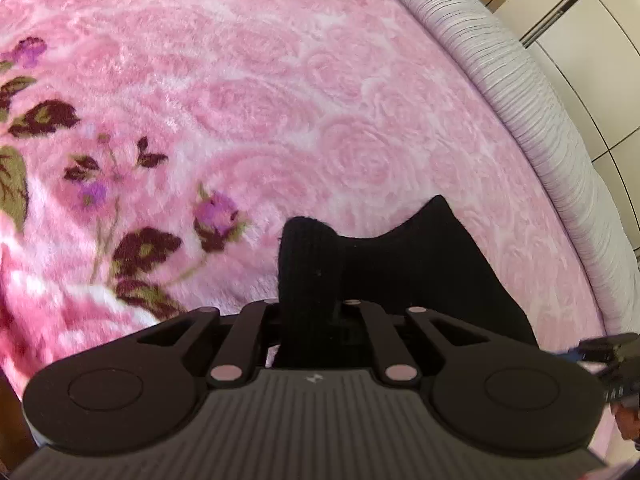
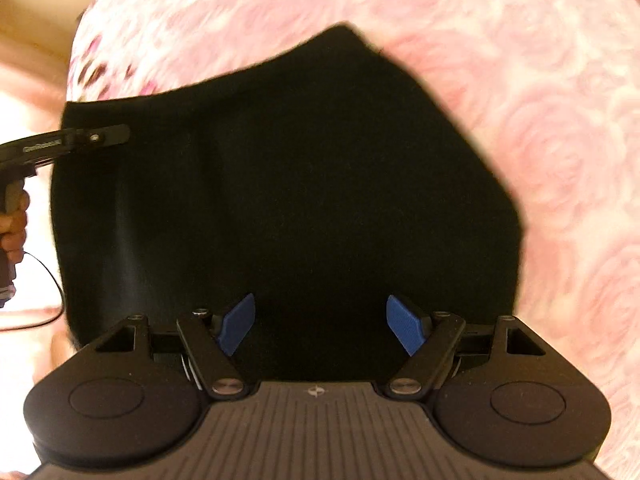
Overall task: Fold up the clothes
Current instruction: 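Lift the black garment up off the bed with both grippers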
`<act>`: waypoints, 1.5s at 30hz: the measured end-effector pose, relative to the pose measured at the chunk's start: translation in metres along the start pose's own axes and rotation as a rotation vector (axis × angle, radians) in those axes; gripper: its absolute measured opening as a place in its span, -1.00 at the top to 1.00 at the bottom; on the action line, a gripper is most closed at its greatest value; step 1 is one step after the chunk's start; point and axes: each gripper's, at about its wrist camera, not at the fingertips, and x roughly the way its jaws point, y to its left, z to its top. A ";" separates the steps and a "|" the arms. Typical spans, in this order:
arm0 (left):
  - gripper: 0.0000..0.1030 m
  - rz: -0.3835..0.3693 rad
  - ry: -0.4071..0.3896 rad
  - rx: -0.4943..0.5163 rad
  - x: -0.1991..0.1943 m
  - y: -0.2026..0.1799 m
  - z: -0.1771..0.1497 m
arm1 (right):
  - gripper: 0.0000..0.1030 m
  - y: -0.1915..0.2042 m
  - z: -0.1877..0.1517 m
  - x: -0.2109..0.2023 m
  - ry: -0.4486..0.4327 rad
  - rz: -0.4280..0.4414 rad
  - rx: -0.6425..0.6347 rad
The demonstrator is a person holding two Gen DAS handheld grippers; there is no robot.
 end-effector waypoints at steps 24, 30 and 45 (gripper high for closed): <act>0.88 -0.209 0.023 0.025 -0.037 -0.040 0.028 | 0.79 -0.079 -0.032 -0.063 -0.368 -0.040 0.388; 0.89 -0.473 -0.127 0.307 -0.100 -0.179 0.098 | 0.80 -0.081 -0.093 -0.183 -0.627 -0.108 0.523; 0.87 -0.978 -0.643 0.738 -0.342 -0.406 0.192 | 0.76 -0.049 -0.187 -0.512 -1.450 -0.409 0.525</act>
